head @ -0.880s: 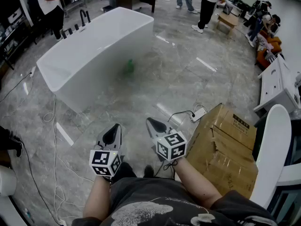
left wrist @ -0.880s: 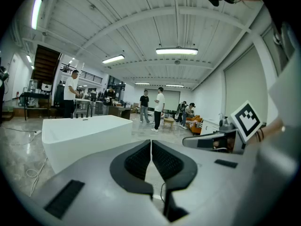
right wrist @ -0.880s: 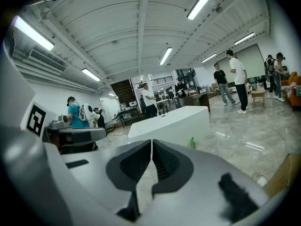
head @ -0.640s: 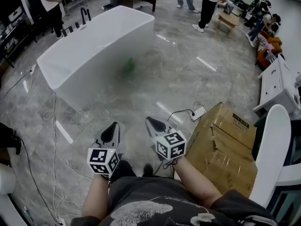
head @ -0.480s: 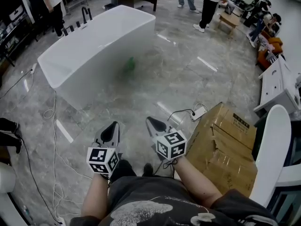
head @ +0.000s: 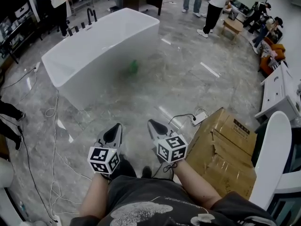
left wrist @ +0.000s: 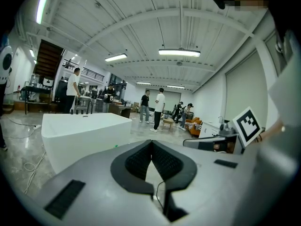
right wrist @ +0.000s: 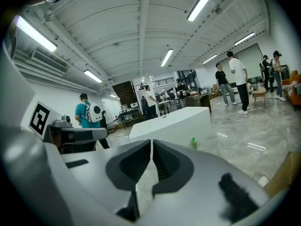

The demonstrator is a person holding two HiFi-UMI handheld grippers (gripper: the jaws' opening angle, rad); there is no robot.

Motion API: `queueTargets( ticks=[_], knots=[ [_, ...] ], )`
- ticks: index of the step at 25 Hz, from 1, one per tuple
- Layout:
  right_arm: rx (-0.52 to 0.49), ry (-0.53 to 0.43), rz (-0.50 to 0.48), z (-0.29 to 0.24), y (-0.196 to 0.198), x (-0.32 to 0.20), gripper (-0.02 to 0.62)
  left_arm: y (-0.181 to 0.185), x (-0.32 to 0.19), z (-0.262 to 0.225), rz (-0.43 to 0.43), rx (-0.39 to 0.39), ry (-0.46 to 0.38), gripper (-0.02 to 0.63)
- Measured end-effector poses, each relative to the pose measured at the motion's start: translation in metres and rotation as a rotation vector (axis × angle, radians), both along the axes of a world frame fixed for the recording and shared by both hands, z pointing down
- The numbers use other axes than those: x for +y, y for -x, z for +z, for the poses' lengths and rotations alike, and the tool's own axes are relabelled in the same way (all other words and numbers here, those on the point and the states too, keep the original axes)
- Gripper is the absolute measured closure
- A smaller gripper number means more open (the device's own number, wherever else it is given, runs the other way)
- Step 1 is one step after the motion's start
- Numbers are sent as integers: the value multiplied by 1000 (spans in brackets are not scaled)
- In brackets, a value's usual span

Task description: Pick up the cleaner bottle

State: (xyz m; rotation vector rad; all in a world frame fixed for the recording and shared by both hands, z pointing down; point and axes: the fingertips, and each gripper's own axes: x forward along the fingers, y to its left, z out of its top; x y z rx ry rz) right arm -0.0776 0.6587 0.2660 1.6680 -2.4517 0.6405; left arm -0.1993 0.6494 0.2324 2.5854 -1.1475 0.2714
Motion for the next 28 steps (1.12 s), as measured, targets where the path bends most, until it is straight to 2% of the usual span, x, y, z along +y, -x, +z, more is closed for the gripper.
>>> queueTargets(
  ticks=[7,12,21,28],
  knots=[
    [-15,69,73,21,-18,-13,565,10,-23,13,-43,-45,3,592],
    [-3,110,107,36,-32,-44,565,8,-72,22,-62,-21,8,591],
    [25,151,160,45,-51,-151,565,-15,-190,31,15,4,43,591],
    [36,157,164,37,-44,-231,565,-6,-266,26,37,0,42,591]
  ],
)
